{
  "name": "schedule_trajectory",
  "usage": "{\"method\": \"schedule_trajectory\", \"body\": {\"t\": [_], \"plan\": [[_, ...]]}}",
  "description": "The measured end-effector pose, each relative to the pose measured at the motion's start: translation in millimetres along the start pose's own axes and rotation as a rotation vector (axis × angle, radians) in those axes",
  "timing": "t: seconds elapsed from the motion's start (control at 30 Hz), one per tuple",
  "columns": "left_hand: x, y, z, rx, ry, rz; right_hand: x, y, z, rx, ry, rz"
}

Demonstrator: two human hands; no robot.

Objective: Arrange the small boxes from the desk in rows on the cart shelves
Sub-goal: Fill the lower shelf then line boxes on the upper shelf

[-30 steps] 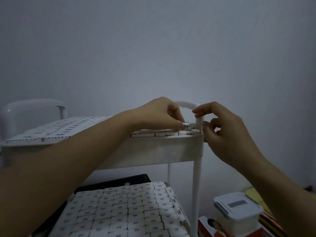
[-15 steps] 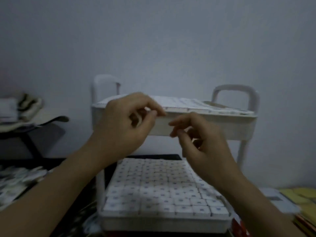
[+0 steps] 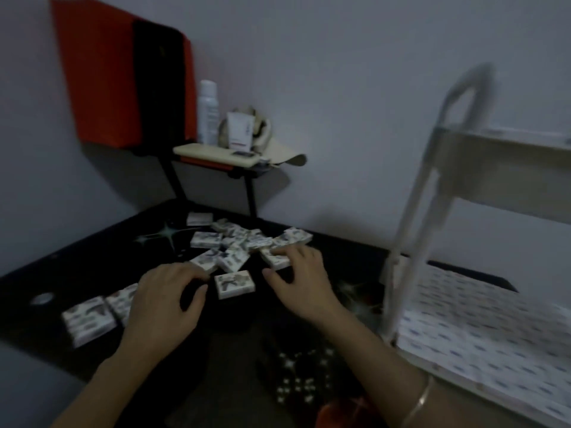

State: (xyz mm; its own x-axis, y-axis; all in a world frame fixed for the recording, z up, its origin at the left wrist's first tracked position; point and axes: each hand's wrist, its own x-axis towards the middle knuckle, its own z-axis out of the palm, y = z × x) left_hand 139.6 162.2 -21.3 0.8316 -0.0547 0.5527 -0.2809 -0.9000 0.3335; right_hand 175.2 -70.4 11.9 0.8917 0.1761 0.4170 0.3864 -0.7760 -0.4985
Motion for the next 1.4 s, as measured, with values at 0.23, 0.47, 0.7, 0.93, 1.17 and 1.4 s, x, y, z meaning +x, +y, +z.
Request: {"method": "schedule_trajectory", "body": {"t": [0.23,0.47,0.7,0.93,1.17,1.4], "plan": [[-14.5,-86.7,-9.8,0.406,-0.081,-0.333,117.9,34.7,63.6,-0.182,-0.093,0.277],[-0.1,-98.5,10.5,0.29,-0.296,-0.457,184.6,78.5,77.4,-0.335,-0.425,0.302],[65.0,-113.3,37.0,0.103,-0.38,-0.381,180.7,85.2,92.3,-0.409,-0.52,0.148],[111.5,-97.8,64.9,0.106,-0.561,-0.142,159.8,91.9,89.2,-0.42,-0.543,0.058],[83.7,-74.9,64.2,0.108,-0.602,-0.032,101.0,65.3,53.7,-0.245,-0.533,0.175],[50.9,-35.7,51.8,-0.173,-0.654,0.033,59.5,33.7,-3.6,-0.273,-0.588,0.323]]}}
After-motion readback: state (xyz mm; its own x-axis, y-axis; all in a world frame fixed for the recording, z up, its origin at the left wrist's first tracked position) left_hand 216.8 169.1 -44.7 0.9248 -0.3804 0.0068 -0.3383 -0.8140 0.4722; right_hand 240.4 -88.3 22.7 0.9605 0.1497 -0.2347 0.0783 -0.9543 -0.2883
